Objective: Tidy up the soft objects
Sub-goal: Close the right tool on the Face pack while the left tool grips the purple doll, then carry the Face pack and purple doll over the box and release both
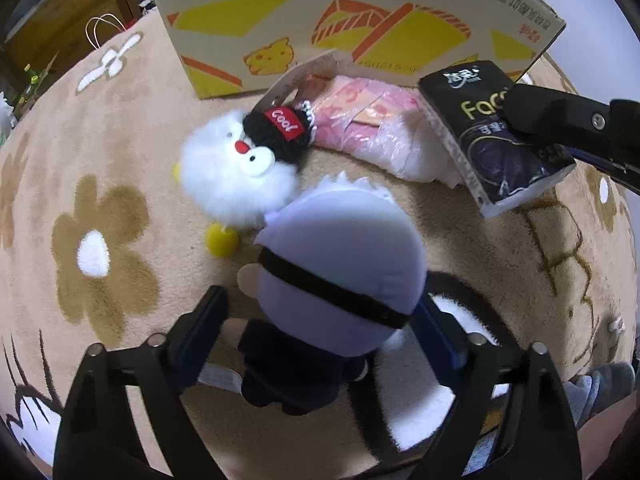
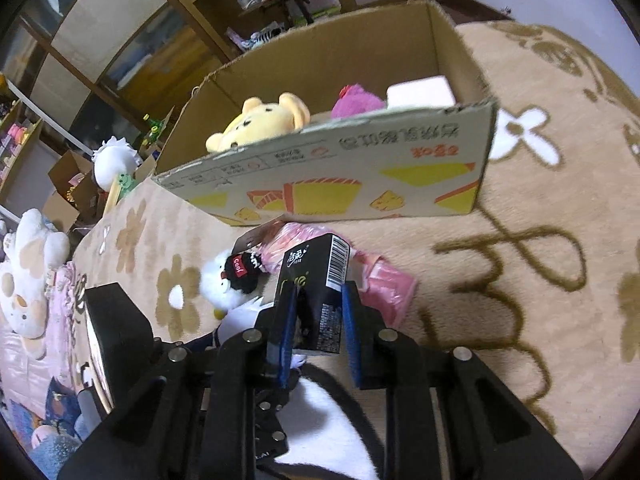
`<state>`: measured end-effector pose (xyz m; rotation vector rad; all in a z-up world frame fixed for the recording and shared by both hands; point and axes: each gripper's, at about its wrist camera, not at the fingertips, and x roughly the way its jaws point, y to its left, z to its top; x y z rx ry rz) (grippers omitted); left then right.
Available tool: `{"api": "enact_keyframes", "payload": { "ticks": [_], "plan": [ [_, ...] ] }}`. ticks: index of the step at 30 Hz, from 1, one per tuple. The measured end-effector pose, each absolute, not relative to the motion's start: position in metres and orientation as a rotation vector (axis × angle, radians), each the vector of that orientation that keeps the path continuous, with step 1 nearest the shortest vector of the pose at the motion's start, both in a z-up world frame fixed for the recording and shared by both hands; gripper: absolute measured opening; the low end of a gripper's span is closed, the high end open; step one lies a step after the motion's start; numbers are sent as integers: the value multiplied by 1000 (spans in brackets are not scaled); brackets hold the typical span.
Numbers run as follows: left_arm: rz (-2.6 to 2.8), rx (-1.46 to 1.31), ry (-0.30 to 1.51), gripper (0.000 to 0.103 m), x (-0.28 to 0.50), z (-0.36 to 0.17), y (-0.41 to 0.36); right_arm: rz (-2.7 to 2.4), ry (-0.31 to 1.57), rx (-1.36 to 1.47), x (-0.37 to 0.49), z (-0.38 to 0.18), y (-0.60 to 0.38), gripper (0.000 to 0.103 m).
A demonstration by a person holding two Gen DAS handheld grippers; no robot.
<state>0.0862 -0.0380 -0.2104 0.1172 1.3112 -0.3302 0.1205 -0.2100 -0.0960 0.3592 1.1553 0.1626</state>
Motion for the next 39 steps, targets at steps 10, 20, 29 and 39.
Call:
{"api": "enact_keyframes", "payload": {
  "ticks": [10,20,29,39],
  "plan": [
    [-357,117,1205,59,70,-181,-42,106,1033,309,101,-61,-222,23],
    [-338,121,971,59,53,-113,-43,64,901,373,86,-21,-245,22],
    [-226,86,798,59,81,-60,-27,46,766,357,80,19,-252,22],
    [-192,103,664,59,100,-24,-35,29,681,354,81,38,-260,22]
  ]
}}
